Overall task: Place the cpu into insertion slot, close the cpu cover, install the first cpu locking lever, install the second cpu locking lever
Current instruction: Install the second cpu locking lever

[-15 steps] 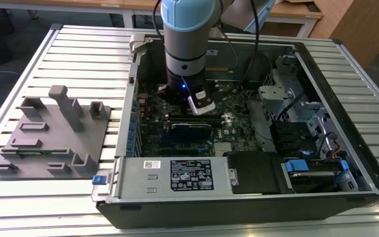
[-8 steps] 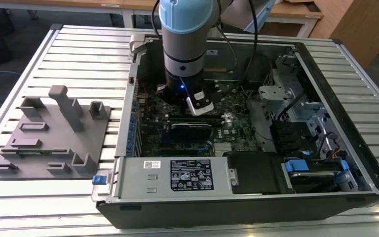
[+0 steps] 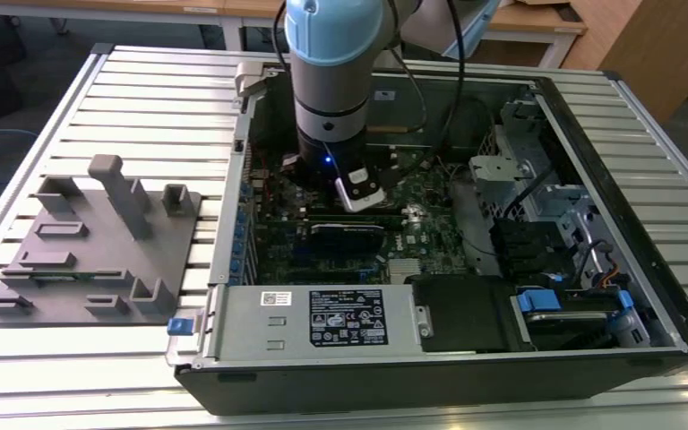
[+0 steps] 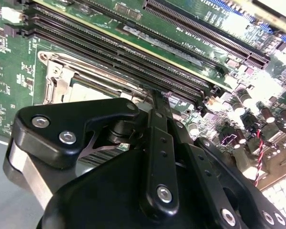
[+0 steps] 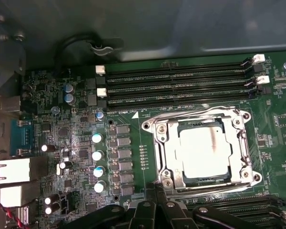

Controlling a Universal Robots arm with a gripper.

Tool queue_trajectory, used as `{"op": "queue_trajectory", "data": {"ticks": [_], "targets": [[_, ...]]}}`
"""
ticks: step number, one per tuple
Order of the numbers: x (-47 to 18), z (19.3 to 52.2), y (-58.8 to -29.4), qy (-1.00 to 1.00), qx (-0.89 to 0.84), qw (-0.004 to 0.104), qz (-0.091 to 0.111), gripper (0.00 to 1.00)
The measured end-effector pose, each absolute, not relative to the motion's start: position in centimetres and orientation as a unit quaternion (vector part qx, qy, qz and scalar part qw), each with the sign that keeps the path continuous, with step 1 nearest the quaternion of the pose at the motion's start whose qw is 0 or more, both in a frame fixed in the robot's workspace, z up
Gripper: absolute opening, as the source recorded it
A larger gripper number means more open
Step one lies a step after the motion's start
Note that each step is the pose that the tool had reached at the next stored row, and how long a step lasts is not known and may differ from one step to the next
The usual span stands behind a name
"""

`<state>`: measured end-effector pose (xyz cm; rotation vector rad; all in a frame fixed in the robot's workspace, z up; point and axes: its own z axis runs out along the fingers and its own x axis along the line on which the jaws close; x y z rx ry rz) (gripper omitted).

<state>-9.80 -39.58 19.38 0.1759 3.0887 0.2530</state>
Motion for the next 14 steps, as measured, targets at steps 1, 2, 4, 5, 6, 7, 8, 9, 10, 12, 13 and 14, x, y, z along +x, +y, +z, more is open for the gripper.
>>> {"op": "queue_trajectory", "data": {"ticks": [1,2,4,5,6,7,8,9,10,12,13,14], "targets": [[-9.85,19.34,-39.58,0.995,0.057,0.019,0.082,0.11],[-9.88,19.32,-39.58,0.995,0.057,0.019,0.082,0.11],[-9.89,19.32,-39.58,0.995,0.057,0.019,0.082,0.11],[-9.89,19.32,-39.58,0.995,0.057,0.019,0.082,0.11],[-9.90,19.31,-39.58,0.995,0.057,0.019,0.082,0.11],[-9.90,19.31,-39.58,0.995,0.057,0.019,0.082,0.11],[-9.90,19.31,-39.58,0.995,0.057,0.019,0.081,0.11],[-9.90,19.30,-39.57,0.995,0.057,0.019,0.080,0.11],[-9.90,19.29,-39.57,0.995,0.057,0.019,0.079,0.11],[-9.90,19.29,-39.57,0.995,0.057,0.019,0.075,0.11],[-9.90,19.30,-39.58,0.995,0.057,0.019,0.075,0.11],[-9.90,19.30,-39.58,0.995,0.057,0.019,0.075,0.11]]}}
